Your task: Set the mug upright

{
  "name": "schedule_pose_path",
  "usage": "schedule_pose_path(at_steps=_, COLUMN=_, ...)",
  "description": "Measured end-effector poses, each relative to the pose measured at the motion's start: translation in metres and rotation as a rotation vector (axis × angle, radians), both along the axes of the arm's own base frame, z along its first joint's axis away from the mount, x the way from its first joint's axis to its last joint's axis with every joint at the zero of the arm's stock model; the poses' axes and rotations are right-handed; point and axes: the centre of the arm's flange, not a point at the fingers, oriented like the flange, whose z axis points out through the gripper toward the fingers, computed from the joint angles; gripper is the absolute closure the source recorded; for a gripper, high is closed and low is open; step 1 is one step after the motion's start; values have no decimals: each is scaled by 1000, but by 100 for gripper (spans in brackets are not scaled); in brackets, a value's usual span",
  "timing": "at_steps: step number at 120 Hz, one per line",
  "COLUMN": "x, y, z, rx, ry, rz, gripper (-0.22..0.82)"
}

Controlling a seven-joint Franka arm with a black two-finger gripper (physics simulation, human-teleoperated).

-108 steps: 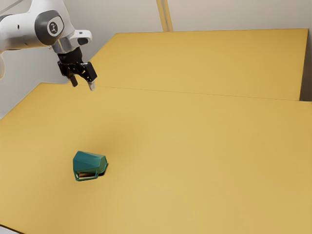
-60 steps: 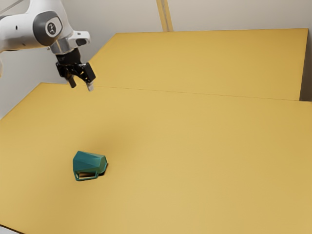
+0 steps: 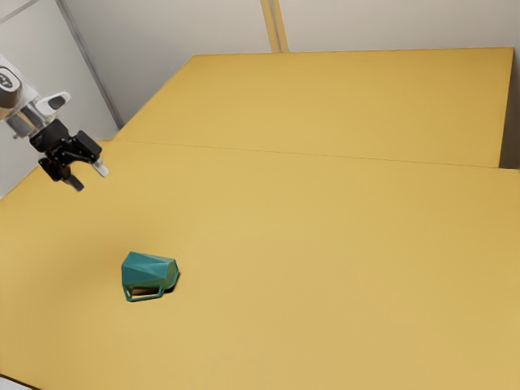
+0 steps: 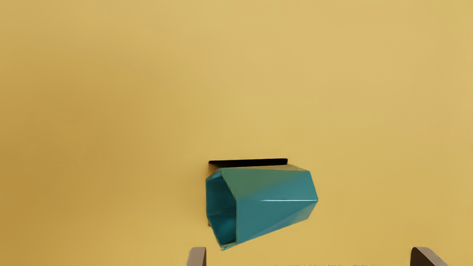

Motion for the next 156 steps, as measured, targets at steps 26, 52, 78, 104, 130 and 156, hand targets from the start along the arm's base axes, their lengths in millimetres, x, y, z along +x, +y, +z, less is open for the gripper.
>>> schedule_pose_path(at_steps=26, x=-25, y=-8, z=-77, rx=-160, ry=17, rz=33, gripper=0)
schedule_pose_path(at_steps=52, x=-45, y=-4, z=-119, rx=-207, ry=-5, rz=81, gripper=0)
schedule_pose_path(at_steps=78, x=-68, y=-12, z=-160, rx=-242, ry=-27, rz=118, gripper=0)
schedule_pose_path(at_steps=104, x=-74, y=-15, z=-178, rx=-262, ry=-74, rz=135, gripper=0)
schedule_pose_path(at_steps=130, x=-78, y=-25, z=-186, rx=-318, ry=-106, rz=111, gripper=0)
schedule_pose_path(at_steps=156, x=-81, y=-38, z=-188, rx=-374, ry=-107, rz=47, gripper=0)
